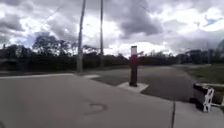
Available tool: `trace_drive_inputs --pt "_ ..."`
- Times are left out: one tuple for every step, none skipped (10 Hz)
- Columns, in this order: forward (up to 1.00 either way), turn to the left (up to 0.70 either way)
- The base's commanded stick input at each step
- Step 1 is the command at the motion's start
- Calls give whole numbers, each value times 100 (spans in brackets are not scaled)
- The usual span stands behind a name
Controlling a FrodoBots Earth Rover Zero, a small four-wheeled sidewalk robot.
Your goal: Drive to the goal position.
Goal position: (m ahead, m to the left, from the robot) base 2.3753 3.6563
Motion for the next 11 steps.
trace_drive_inputs --pt "55 55" --pt "53 52" --pt "42 41" --pt "10 9" --pt "0 0" --pt "0 0" --pt "0 0" --pt "0 4" --pt "0 11" --pt "0 13" --pt "0 15"
